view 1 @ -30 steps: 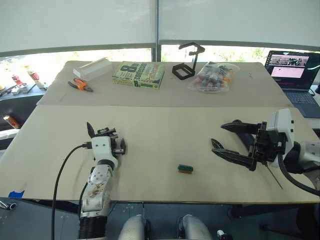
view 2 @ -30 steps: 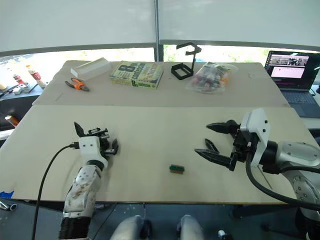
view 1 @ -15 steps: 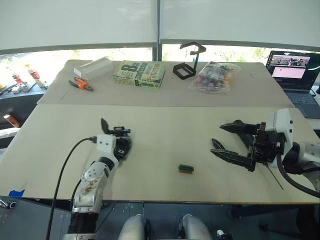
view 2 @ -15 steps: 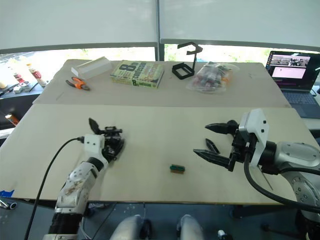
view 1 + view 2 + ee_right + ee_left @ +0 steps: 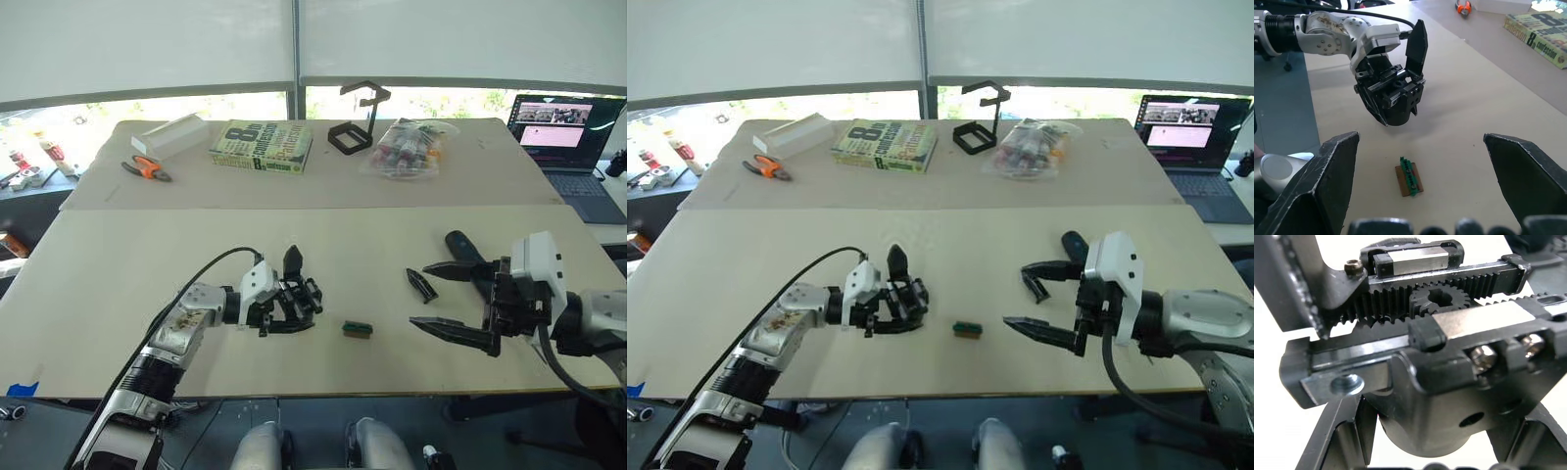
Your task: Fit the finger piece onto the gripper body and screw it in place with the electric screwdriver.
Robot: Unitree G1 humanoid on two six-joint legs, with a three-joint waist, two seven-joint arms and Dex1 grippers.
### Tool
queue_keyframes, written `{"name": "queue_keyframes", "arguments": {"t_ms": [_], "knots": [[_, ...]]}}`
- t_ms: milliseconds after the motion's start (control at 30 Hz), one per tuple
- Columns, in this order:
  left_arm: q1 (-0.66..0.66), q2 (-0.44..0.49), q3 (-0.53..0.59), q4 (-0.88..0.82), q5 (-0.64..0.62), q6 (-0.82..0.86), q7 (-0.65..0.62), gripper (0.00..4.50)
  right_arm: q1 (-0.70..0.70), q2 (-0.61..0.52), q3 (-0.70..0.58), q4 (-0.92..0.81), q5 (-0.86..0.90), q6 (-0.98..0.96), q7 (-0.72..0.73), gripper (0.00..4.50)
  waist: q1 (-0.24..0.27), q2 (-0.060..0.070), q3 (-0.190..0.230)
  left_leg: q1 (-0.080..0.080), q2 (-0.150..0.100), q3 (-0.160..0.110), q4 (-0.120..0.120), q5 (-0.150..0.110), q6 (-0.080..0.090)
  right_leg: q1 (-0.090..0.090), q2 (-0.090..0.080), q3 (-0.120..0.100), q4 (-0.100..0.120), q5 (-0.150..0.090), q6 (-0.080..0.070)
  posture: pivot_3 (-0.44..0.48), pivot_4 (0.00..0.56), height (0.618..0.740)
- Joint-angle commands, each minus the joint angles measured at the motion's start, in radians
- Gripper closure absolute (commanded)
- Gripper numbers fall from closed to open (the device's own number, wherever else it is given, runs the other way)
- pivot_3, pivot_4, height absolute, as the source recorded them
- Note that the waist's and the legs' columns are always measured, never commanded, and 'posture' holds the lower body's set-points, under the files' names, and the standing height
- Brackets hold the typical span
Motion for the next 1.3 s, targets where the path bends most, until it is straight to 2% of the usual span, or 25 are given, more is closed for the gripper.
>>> {"name": "queue_keyframes", "arguments": {"t_ms": [33,200,267,333,367,633,767,900,1067,1133,1233,1300], "knots": [[-0.046,-0.004,0.02,0.061,0.016,-0.088,-0.018,2.1,0.022,0.009,-0.04,-0.052,0.012,-0.007,-0.028,0.0,0.005,0.0,0.0,0.0,-0.001,0.0,0.0,0.0,0.0,0.0,0.0,0.0,0.0,0.0,0.0,0.0,0.15,0.74],[-0.054,-0.01,0.024,0.13,0.044,-0.096,0.006,2.1,0.04,0.014,-0.041,-0.065,0.016,-0.012,-0.044,0.0,0.009,0.0,0.0,0.0,-0.001,0.0,0.001,0.0,0.001,0.0,-0.001,0.0,0.0,0.0,0.0,0.0,0.15,0.74],[-0.052,-0.012,0.03,0.135,0.037,-0.086,0.0,1.04,0.036,0.013,-0.037,-0.062,0.015,-0.013,-0.046,0.0,0.01,0.0,0.0,0.001,-0.001,0.0,0.001,0.0,0.001,0.001,-0.001,0.0,0.0,0.0,0.0,0.0,0.15,0.74],[-0.038,-0.007,0.04,0.123,0.036,-0.073,0.011,0.25,0.021,0.012,-0.028,-0.053,0.016,-0.014,-0.046,0.0,0.009,0.0,0.0,0.001,-0.001,0.0,0.001,0.0,0.001,0.001,-0.001,0.0,0.0,0.0,0.0,0.0,0.15,0.74],[-0.025,-0.001,0.048,0.109,0.034,-0.063,0.022,0.01,0.014,0.012,-0.024,-0.049,0.017,-0.015,-0.046,0.0,0.009,0.0,0.0,0.001,-0.001,0.0,0.001,0.0,0.001,0.001,-0.001,0.0,0.0,0.0,0.0,0.0,0.15,0.74],[0.222,0.017,0.173,-0.259,-0.044,0.127,0.223,0.01,0.007,0.025,-0.012,-0.045,0.009,-0.022,-0.045,0.0,-0.003,0.001,0.0,0.001,0.001,0.0,0.0,0.0,0.001,0.001,-0.003,0.002,0.0,0.0,0.001,0.0,0.15,0.74],[0.342,-0.007,0.182,-0.393,-0.015,0.161,0.352,0.01,0.003,0.029,-0.007,-0.047,0.007,-0.022,-0.044,0.0,0.004,0.001,0.0,0.002,0.001,0.0,0.0,0.0,0.0,0.002,-0.003,0.003,0.001,0.0,0.001,0.0,0.15,0.74],[0.384,-0.023,0.146,-0.397,0.043,0.084,0.404,0.01,-0.015,0.023,0.001,-0.034,0.005,-0.022,-0.033,0.0,0.014,0.001,0.0,0.002,0.0,0.0,0.0,0.0,0.0,0.002,-0.003,0.003,0.0,0.0,0.001,0.0,0.15,0.74],[0.352,-0.079,0.149,-0.344,0.053,0.015,0.455,0.01,-0.035,0.019,0.015,-0.016,-0.008,-0.025,-0.018,0.0,0.021,0.001,0.0,0.002,0.0,0.0,0.0,0.0,0.0,0.002,-0.003,0.003,0.0,0.0,0.0,0.0,0.15,0.74],[0.341,-0.09,0.133,-0.32,0.045,0.013,0.432,0.01,-0.04,0.02,0.02,-0.013,-0.011,-0.027,-0.017,0.0,0.022,0.001,-0.001,0.002,0.0,0.0,0.0,0.0,0.0,0.002,-0.003,0.003,0.0,0.0,0.0,0.0,0.15,0.74],[0.321,-0.1,0.121,-0.288,0.036,-0.004,0.408,0.85,-0.042,0.022,0.028,-0.016,-0.017,-0.029,-0.018,0.0,0.022,0.001,-0.001,0.002,0.0,0.0,0.0,0.0,0.001,0.001,-0.003,0.003,0.0,0.0,0.0,0.0,0.15,0.74],[0.308,-0.097,0.118,-0.278,0.032,-0.015,0.385,1.81,-0.043,0.022,0.027,-0.02,-0.015,-0.027,-0.019,0.0,0.022,0.001,-0.001,0.002,0.0,0.0,0.0,0.0,0.0,0.001,-0.003,0.003,0.0,0.0,0.0,0.0,0.15,0.74]]}}
